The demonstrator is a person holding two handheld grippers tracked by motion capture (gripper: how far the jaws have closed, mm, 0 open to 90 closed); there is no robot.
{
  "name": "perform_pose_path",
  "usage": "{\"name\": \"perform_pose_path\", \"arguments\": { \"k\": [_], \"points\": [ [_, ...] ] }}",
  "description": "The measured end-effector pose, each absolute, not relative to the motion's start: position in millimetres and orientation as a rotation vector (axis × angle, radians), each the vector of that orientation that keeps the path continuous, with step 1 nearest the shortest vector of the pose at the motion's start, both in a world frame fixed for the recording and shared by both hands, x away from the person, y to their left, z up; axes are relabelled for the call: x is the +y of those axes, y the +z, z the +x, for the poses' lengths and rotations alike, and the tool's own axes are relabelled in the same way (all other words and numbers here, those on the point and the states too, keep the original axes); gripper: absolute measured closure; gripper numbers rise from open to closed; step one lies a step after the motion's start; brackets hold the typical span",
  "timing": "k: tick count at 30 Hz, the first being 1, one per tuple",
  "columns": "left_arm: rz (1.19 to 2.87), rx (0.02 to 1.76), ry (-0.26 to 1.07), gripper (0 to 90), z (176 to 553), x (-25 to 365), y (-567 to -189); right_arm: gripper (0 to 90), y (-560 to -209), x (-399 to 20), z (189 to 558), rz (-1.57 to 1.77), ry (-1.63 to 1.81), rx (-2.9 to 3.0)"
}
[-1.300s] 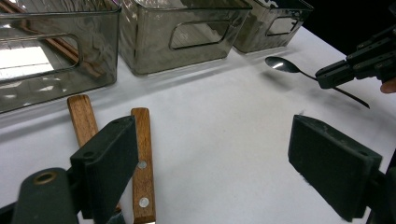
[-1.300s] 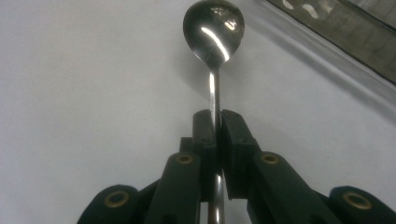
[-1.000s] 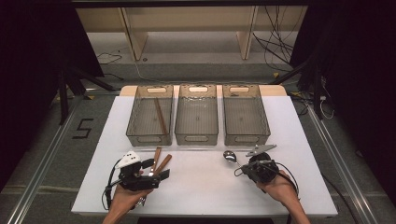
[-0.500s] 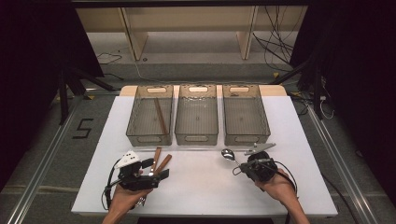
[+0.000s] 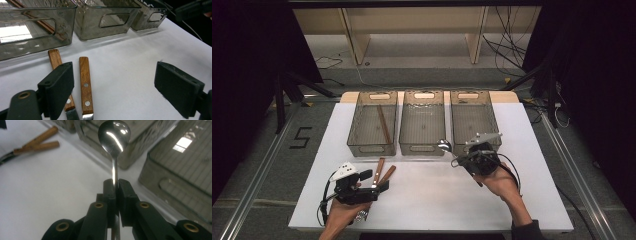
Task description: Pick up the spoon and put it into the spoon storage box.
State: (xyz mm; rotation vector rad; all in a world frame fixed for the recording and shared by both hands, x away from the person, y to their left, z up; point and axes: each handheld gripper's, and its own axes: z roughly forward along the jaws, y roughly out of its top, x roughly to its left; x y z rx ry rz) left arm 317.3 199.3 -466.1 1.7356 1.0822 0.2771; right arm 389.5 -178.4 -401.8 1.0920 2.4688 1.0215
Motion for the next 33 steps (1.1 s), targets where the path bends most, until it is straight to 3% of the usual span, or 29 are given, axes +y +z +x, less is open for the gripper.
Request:
{"name": "perform_pose_path", "arguments": {
  "k": [15,33],
  "points": [
    [1.735,1.081,0.297,15.9,314.9,202.3,-466.8,85.5,-365.6,-126.4,462.2,1.150,1.030,2.412],
    [1.738,1.068,0.301,15.9,315.2,201.5,-467.4,85.4,-368.8,-89.2,532.4,1.329,1.002,2.354]
  ]
}}
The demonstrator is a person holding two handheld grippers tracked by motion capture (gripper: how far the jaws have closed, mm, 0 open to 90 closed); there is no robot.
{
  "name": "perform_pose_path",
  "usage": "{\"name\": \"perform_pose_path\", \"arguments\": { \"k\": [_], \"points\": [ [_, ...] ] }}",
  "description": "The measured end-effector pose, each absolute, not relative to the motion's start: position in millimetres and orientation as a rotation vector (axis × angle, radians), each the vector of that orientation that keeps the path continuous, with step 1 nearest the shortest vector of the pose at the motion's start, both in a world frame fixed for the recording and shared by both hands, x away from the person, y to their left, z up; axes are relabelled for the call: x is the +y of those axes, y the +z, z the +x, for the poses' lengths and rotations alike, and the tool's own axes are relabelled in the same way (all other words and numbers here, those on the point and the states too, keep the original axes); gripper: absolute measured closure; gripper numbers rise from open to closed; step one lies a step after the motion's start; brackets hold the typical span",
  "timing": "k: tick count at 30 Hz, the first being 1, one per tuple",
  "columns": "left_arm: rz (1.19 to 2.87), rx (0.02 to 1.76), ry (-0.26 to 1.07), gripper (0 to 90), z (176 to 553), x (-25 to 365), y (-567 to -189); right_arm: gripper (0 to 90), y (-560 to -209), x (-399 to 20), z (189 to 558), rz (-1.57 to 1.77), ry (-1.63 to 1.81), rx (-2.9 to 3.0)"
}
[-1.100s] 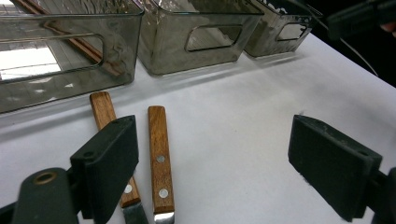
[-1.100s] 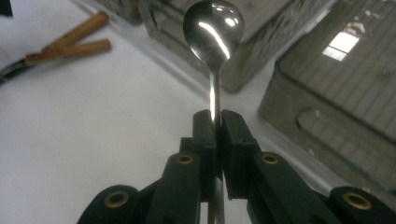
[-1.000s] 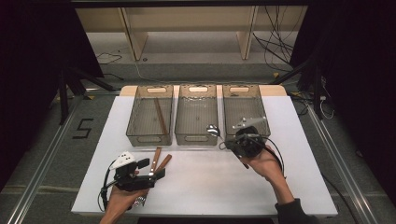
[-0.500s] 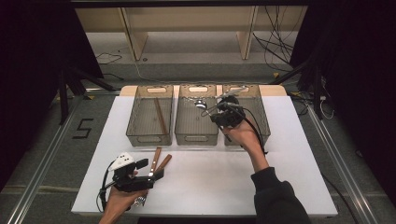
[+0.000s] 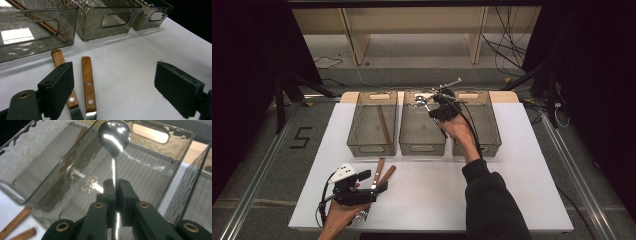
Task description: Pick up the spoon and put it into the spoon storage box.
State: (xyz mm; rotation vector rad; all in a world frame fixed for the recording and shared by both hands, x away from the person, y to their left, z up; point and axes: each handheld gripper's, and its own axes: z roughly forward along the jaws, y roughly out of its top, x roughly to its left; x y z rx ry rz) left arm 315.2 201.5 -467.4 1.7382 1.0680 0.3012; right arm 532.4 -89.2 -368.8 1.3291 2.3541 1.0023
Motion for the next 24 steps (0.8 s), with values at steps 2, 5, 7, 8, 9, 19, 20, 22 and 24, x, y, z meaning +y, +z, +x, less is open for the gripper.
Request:
{"name": "perform_pose_path", "arguments": {
  "k": [2,5,7,8,9,19,20,22,24],
  "points": [
    [1.738,1.067,0.301,15.9,315.4,201.5,-467.4,85.4,-371.0,-85.9,537.5,1.335,1.000,2.352],
    [1.737,1.067,0.299,15.9,315.8,201.5,-467.5,85.4,-374.2,-81.0,543.3,1.355,0.989,2.348],
    [1.738,1.066,0.298,15.9,316.0,201.2,-467.5,85.4,-376.4,-78.0,546.4,1.362,0.987,2.343],
    [1.738,1.065,0.298,15.9,316.0,201.1,-467.4,85.4,-377.6,-76.5,547.7,1.365,0.983,2.341],
    [1.738,1.064,0.298,15.9,316.1,200.9,-467.3,85.4,-378.9,-75.1,548.9,1.363,0.982,2.342],
    [1.739,1.062,0.293,15.9,316.5,200.1,-467.2,85.4,-388.6,-67.9,553.6,1.395,0.957,2.348],
    [1.739,1.062,0.294,15.9,316.6,200.0,-467.3,85.4,-388.7,-67.8,553.6,1.394,0.958,2.348],
    [1.740,1.062,0.292,15.9,316.7,199.9,-467.5,85.4,-388.8,-67.5,553.6,1.385,0.961,2.348],
    [1.741,1.062,0.292,15.9,316.7,199.8,-467.4,85.4,-388.8,-67.2,553.4,1.383,0.958,2.346]
  ]
}}
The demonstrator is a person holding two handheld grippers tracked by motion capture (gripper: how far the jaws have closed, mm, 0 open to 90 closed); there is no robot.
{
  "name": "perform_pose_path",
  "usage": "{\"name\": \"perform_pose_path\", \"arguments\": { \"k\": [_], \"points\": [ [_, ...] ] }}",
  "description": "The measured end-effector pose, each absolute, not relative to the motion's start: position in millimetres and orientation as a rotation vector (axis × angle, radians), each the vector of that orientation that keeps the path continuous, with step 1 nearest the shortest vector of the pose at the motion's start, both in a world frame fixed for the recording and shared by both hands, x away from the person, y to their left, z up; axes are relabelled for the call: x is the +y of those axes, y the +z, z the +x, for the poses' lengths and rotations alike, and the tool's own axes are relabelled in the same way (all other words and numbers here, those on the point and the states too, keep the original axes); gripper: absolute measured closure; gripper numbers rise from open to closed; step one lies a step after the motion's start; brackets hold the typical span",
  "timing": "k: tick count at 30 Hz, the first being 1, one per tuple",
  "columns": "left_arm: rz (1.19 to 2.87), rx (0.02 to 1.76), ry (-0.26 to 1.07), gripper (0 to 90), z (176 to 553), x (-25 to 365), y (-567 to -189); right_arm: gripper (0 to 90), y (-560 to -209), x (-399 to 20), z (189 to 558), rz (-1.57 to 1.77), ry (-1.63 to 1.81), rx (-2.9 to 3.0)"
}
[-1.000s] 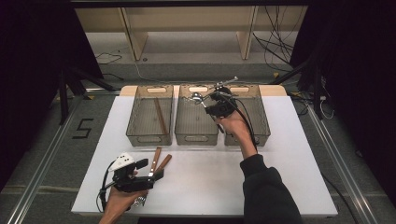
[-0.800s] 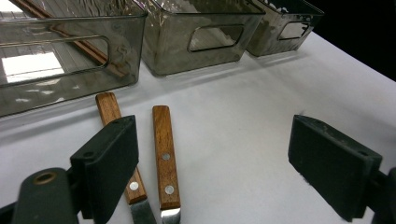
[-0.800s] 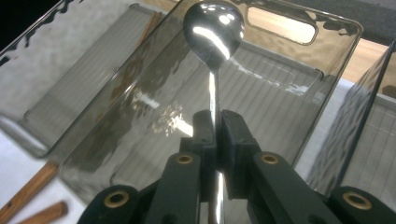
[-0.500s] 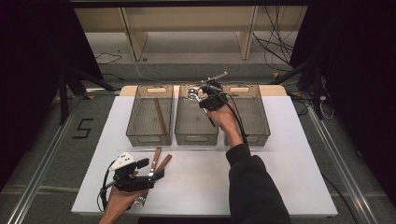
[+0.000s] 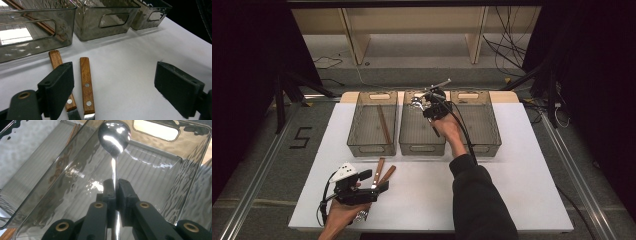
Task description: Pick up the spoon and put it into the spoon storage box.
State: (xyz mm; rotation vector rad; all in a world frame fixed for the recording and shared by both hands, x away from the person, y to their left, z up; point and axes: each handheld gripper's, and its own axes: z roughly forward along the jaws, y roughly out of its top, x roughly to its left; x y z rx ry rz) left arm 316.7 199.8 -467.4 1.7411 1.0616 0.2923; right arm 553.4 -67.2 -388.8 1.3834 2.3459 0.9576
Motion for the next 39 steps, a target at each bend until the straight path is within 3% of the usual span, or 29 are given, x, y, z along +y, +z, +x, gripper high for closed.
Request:
{"name": "perform_pose_path", "arguments": {
  "k": [17,18,20,24,33,39],
  "points": [
    [1.740,1.061,0.293,15.9,316.9,200.0,-467.4,83.2,-393.9,-63.6,555.0,1.394,0.953,2.344],
    [1.740,1.061,0.293,15.9,316.9,199.9,-467.5,72.2,-394.5,-63.7,555.4,1.401,0.955,2.340],
    [1.741,1.063,0.292,15.9,317.0,199.9,-467.6,60.7,-394.4,-63.9,557.2,1.430,0.976,2.349],
    [1.739,1.062,0.295,15.9,317.0,200.2,-467.4,50.4,-391.1,-66.7,556.8,1.444,1.008,2.360],
    [1.742,1.073,0.295,15.9,318.1,202.0,-467.5,34.6,-380.6,-75.2,544.8,1.367,1.086,2.366],
    [1.744,1.090,0.302,15.8,319.0,204.9,-466.3,30.7,-370.8,-84.1,520.8,1.273,1.184,2.374]
  ]
}}
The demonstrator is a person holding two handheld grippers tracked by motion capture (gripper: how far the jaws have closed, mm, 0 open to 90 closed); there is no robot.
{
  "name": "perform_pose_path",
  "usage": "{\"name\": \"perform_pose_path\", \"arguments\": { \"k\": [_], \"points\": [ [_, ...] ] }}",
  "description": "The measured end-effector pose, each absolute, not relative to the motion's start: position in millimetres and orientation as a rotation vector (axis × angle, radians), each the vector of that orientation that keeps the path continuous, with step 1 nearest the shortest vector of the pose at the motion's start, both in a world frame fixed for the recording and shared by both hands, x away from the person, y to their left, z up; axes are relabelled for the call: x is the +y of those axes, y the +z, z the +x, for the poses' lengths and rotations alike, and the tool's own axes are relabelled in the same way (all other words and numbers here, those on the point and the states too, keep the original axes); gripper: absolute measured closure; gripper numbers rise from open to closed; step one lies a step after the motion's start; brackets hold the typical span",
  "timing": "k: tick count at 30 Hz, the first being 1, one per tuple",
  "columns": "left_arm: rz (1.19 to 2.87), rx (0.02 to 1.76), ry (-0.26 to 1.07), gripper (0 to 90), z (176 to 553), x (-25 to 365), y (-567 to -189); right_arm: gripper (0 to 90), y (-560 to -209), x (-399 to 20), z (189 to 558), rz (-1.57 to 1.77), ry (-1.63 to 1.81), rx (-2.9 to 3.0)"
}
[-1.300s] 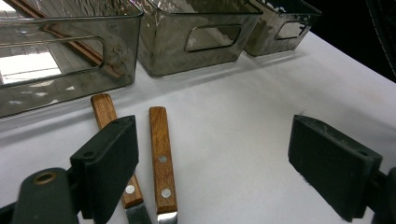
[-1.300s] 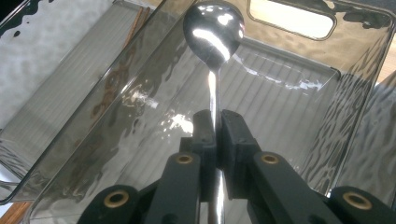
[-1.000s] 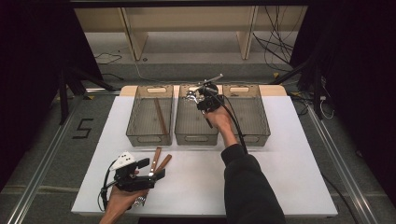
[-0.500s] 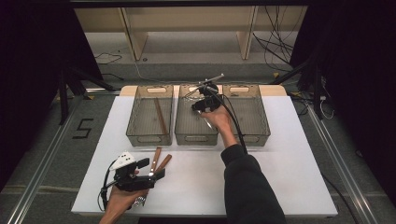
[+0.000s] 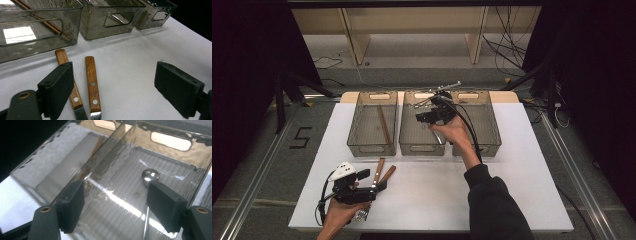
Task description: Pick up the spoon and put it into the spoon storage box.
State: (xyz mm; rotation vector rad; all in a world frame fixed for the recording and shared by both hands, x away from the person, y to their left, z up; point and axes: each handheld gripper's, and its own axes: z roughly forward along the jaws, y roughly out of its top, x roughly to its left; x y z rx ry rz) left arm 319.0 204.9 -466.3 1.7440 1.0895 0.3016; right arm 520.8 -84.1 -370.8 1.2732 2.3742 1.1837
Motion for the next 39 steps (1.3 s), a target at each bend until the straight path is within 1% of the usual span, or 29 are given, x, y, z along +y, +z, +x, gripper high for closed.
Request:
{"name": "perform_pose_path", "arguments": {
  "k": [4,13,18,27,39],
  "points": [
    [1.740,1.111,0.302,15.9,320.9,207.9,-464.8,28.3,-366.2,-95.9,498.7,1.185,1.198,2.367],
    [1.763,1.140,0.294,15.9,324.2,210.4,-459.2,27.8,-365.2,-130.5,451.1,1.091,1.266,2.366],
    [1.814,1.153,0.284,15.9,325.9,209.1,-459.6,27.2,-369.8,-145.7,428.7,1.057,1.282,2.359],
    [1.859,1.154,0.276,15.9,327.0,207.9,-459.7,27.0,-381.9,-164.3,401.1,1.039,1.317,2.350],
    [1.920,1.157,0.264,16.0,329.2,208.1,-458.9,27.0,-388.8,-175.1,371.3,0.992,1.363,2.355]
  ]
}}
